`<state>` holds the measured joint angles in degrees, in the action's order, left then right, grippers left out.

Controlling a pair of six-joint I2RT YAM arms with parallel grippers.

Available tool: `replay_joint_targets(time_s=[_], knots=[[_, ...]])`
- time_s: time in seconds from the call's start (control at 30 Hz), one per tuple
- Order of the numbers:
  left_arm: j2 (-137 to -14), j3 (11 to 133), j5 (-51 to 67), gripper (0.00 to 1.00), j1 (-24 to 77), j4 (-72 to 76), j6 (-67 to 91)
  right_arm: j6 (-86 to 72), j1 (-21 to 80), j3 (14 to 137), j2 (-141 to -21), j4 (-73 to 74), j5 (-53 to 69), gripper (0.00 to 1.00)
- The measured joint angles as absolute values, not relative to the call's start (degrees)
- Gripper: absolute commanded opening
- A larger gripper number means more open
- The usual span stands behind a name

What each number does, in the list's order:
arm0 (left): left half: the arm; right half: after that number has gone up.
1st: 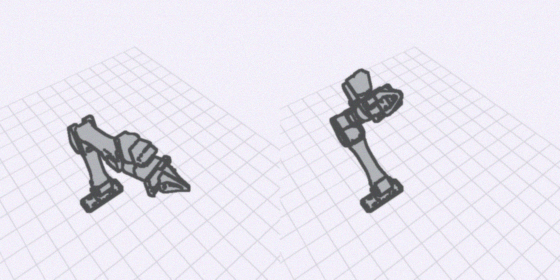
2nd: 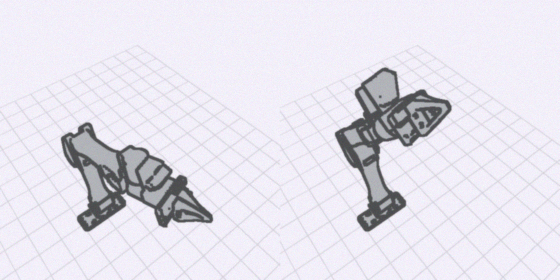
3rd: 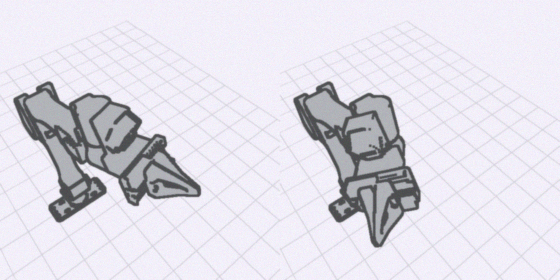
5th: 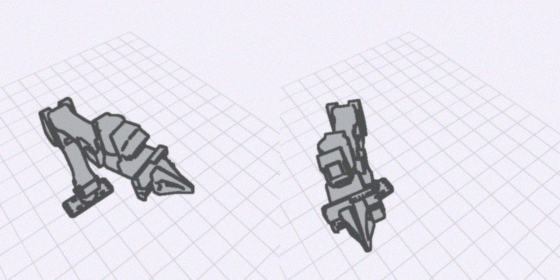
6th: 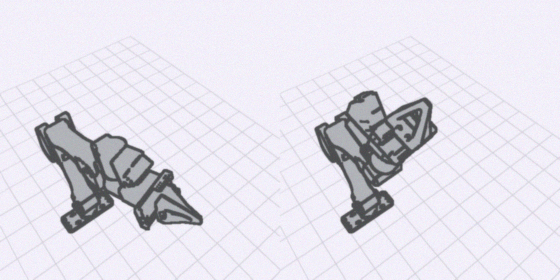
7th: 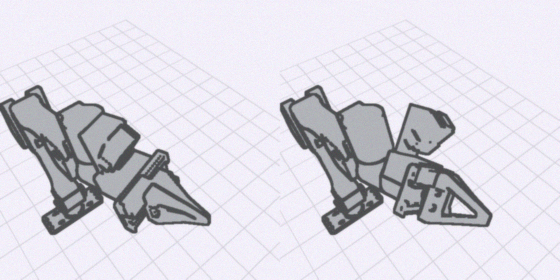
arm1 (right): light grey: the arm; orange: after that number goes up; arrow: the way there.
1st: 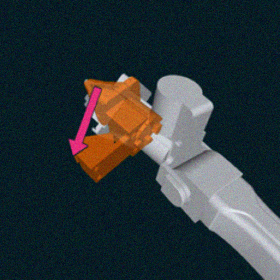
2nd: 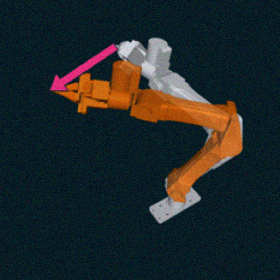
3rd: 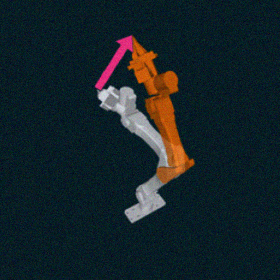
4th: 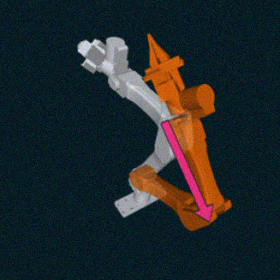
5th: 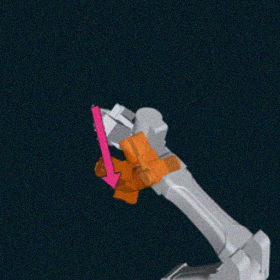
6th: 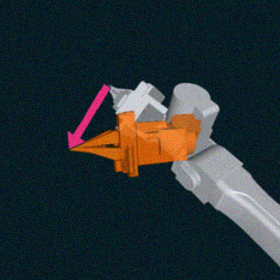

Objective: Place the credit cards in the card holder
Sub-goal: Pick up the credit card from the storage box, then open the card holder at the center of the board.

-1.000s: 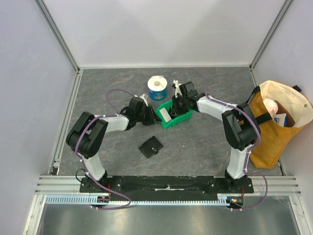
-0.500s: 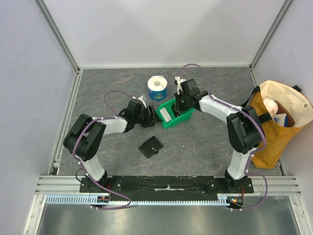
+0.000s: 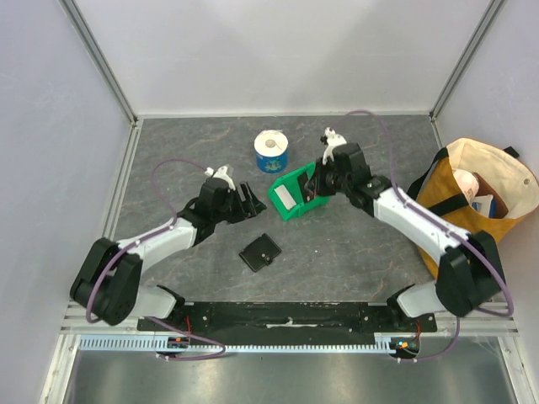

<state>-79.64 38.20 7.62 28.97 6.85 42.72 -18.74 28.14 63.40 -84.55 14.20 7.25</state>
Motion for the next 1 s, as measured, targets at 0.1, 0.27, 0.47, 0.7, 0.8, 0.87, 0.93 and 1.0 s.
replay_joint_targets(time_s=[0.1, 0.27, 0.47, 0.7, 0.8, 0.87, 0.93, 1.0], knots=[[-75.3, 35.0, 5.6, 0.61, 28.9, 5.0, 41.8, -25.4, 32.2, 56.0, -78.8, 11.4, 6.9, 0.0], [-69.3, 27.2, 3.5, 0.34, 29.0, 1.4, 40.9, -38.5, 46.5, 45.6, -75.3, 4.0, 2.4, 0.0], [-64.1, 21.5, 2.9, 0.24, 29.0, -2.1, 40.8, -50.0, 57.9, 41.7, -78.9, -3.8, -5.0, 0.0], [-62.1, 21.2, 2.9, 0.29, 29.0, -2.9, 40.2, -55.7, 60.6, 41.8, -85.1, -6.0, -10.9, 0.0], [-62.3, 21.2, 3.1, 0.3, 29.0, -2.7, 39.4, -56.6, 61.5, 40.9, -84.6, -5.6, -12.6, 0.0], [-63.0, 21.2, 3.4, 0.3, 29.0, -2.3, 38.9, -57.1, 61.8, 38.9, -82.8, -5.6, -13.3, 0.0], [-64.4, 21.2, 4.0, 0.3, 29.0, -1.7, 38.5, -57.6, 62.0, 35.9, -80.1, -5.4, -13.9, 0.0], [-65.7, 21.2, 5.1, 0.3, 29.0, -0.8, 38.2, -58.2, 62.0, 33.3, -77.6, -5.2, -14.6, 0.0]])
